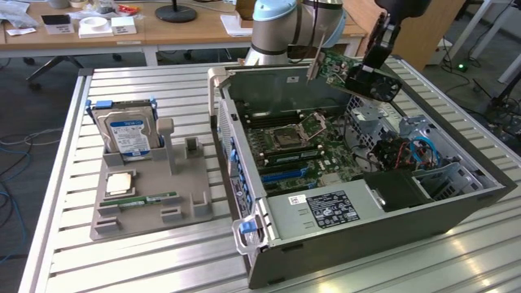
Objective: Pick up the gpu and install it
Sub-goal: 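Insert the gpu into the slot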
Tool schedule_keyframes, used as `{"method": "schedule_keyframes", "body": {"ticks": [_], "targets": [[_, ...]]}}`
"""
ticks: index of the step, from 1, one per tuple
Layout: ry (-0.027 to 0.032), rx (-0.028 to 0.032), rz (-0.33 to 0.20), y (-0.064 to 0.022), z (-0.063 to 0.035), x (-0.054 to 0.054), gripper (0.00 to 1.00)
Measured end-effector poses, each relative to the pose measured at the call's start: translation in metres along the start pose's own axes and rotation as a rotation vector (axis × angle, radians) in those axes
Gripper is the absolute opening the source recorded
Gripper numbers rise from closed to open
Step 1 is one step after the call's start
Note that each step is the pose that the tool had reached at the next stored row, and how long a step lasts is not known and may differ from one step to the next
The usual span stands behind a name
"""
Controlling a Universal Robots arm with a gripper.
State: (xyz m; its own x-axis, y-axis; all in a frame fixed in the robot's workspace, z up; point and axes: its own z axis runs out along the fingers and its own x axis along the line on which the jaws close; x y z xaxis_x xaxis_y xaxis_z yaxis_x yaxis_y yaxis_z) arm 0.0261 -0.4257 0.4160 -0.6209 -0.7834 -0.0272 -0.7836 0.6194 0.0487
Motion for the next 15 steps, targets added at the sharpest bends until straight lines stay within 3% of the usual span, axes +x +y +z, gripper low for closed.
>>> {"method": "schedule_keyframes", "body": {"ticks": [15], "targets": [[0.0133,-0.0073,-0.272,0.0,0.0002,0.0,0.26]]}}
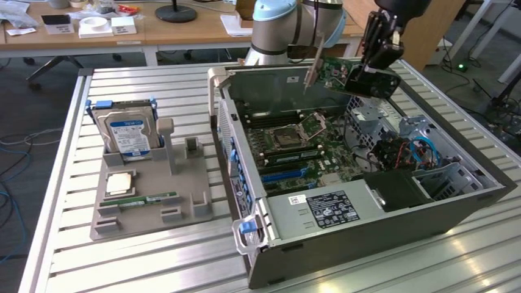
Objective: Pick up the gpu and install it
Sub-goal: 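Insert the gpu into the slot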
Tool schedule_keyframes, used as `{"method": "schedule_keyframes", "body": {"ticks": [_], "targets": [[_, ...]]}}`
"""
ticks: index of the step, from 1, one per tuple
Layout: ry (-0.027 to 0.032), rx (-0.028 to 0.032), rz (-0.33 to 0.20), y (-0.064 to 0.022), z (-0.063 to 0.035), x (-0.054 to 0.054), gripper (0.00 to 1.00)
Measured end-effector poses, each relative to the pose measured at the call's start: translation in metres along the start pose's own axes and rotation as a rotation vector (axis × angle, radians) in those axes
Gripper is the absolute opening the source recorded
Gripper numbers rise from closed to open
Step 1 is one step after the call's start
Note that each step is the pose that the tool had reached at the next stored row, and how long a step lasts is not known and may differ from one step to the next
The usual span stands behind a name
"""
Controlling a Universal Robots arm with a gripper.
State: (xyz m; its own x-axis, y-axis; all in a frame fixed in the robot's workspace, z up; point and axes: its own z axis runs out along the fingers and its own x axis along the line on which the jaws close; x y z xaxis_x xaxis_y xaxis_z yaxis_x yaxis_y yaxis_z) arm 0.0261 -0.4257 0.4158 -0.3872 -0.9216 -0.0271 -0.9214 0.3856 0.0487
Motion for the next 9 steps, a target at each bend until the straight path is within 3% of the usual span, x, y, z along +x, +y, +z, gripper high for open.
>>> {"method": "schedule_keyframes", "body": {"ticks": [9], "targets": [[0.0079,-0.0045,-0.164,0.0,0.0003,0.0,0.26]]}}
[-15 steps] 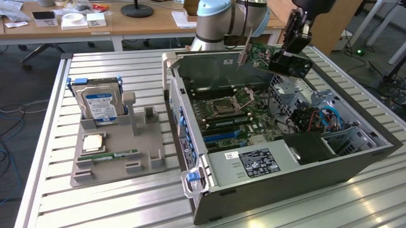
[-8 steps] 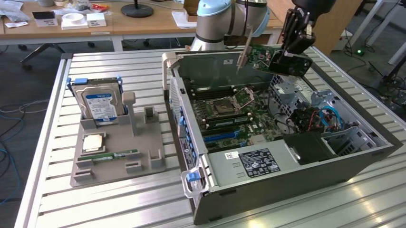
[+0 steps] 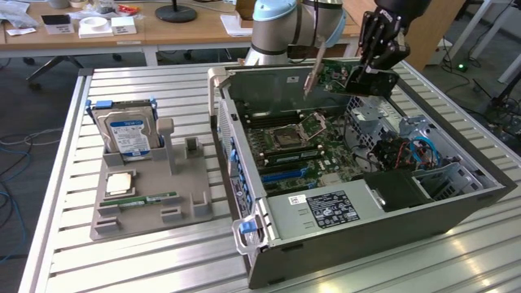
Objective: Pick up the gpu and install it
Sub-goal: 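Insert the gpu into the slot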
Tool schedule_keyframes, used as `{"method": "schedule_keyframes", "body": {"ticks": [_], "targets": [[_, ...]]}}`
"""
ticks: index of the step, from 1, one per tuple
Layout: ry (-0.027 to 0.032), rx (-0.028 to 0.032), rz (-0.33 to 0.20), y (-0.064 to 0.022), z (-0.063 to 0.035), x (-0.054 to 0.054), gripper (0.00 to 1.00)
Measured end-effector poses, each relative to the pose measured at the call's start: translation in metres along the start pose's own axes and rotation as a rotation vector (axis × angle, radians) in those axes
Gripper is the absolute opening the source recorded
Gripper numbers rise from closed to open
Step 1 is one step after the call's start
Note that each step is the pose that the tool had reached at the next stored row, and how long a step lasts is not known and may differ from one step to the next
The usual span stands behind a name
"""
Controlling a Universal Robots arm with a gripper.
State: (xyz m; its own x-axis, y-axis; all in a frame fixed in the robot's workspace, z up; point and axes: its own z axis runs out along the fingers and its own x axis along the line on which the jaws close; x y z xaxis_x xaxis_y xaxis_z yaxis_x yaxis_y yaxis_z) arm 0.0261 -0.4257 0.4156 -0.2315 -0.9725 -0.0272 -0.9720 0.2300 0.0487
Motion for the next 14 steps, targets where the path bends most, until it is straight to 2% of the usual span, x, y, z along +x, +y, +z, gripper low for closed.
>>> {"method": "schedule_keyframes", "body": {"ticks": [5,11,14], "targets": [[0.0044,-0.0023,-0.087,0.0,0.0001,0.0,0.26],[0.005,-0.0028,-0.102,0.0,0.0002,0.0,0.26],[0.0067,-0.0038,-0.137,0.0,0.0002,0.0,0.26]]}}
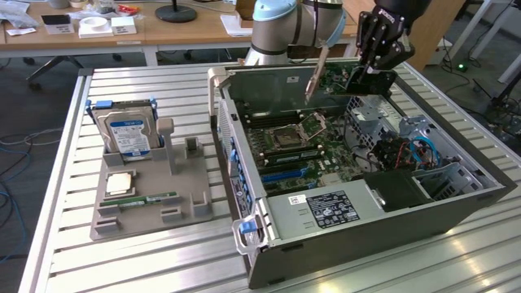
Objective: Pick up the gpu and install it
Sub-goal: 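Insert the gpu into the slot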
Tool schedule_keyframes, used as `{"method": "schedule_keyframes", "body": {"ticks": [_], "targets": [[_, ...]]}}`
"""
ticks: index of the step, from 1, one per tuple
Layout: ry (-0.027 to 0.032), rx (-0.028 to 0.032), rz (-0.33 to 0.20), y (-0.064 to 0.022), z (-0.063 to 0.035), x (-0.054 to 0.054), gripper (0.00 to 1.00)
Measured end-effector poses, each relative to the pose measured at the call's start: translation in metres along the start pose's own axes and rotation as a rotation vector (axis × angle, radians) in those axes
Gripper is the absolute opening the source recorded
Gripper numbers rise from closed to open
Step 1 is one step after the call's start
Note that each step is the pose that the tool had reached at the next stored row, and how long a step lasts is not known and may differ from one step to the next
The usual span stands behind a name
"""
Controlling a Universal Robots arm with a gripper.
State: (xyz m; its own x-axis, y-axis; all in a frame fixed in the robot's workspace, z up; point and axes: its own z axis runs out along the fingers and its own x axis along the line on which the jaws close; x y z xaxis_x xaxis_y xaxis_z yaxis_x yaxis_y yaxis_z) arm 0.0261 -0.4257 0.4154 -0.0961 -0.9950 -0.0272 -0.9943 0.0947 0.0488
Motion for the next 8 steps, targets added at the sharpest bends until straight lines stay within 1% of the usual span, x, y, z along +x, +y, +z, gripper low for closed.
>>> {"method": "schedule_keyframes", "body": {"ticks": [5,8], "targets": [[0.004,-0.0021,-0.082,0.0,0.0,0.0,0.26],[0.0055,-0.003,-0.11,0.0,0.0,0.0,0.26]]}}
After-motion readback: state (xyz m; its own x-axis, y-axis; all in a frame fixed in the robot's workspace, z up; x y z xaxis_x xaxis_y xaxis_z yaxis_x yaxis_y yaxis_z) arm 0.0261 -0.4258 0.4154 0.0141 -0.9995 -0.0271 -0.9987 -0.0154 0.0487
